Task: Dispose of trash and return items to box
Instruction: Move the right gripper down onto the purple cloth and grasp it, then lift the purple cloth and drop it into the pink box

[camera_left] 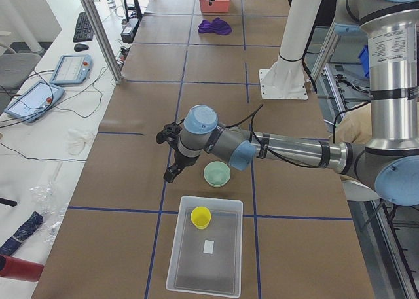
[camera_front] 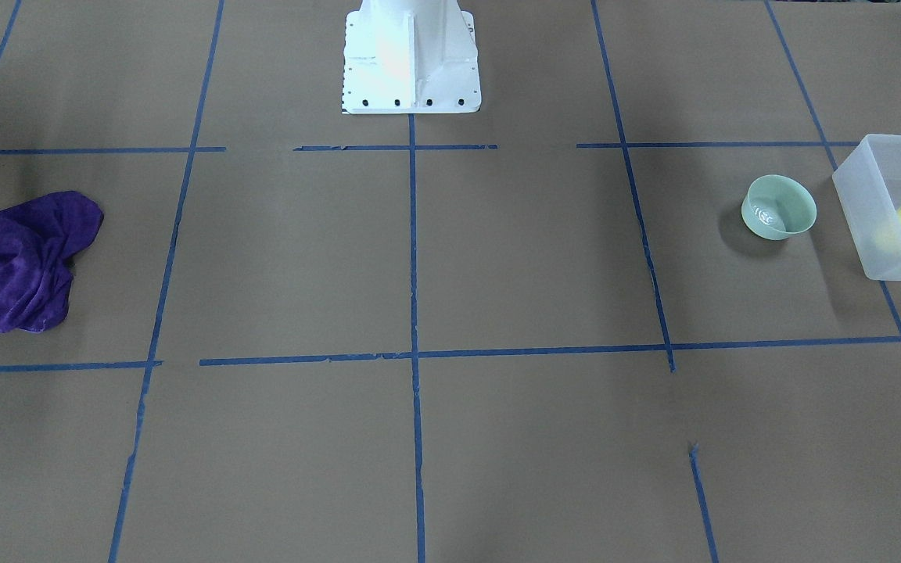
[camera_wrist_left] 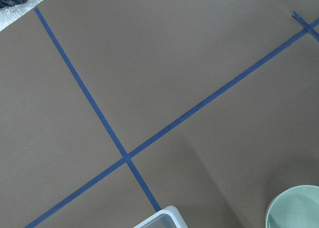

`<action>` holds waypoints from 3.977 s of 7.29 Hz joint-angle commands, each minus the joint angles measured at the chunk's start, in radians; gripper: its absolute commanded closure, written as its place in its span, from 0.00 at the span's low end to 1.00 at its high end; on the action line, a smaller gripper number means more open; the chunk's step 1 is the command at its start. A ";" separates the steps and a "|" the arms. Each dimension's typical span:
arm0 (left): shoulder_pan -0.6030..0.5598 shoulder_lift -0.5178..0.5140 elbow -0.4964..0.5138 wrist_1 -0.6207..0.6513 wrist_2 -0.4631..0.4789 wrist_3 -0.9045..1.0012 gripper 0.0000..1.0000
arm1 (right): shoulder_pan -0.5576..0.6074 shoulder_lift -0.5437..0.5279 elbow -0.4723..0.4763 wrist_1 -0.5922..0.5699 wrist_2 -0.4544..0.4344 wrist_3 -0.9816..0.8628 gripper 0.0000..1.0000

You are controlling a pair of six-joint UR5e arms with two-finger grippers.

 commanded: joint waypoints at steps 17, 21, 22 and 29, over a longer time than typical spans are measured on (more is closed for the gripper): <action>-0.004 -0.016 0.000 -0.002 0.002 0.000 0.00 | 0.611 0.115 -0.151 -0.461 -0.029 -1.363 1.00; -0.004 -0.016 -0.002 -0.002 0.002 -0.001 0.00 | 0.724 0.106 -0.297 -0.447 -0.014 -1.497 0.00; -0.004 -0.016 -0.002 -0.002 0.002 -0.007 0.00 | 0.724 0.112 -0.286 -0.450 0.062 -1.378 0.00; 0.261 0.097 -0.024 -0.336 0.129 -0.627 0.00 | 0.425 0.090 0.016 -0.442 0.287 -0.387 0.00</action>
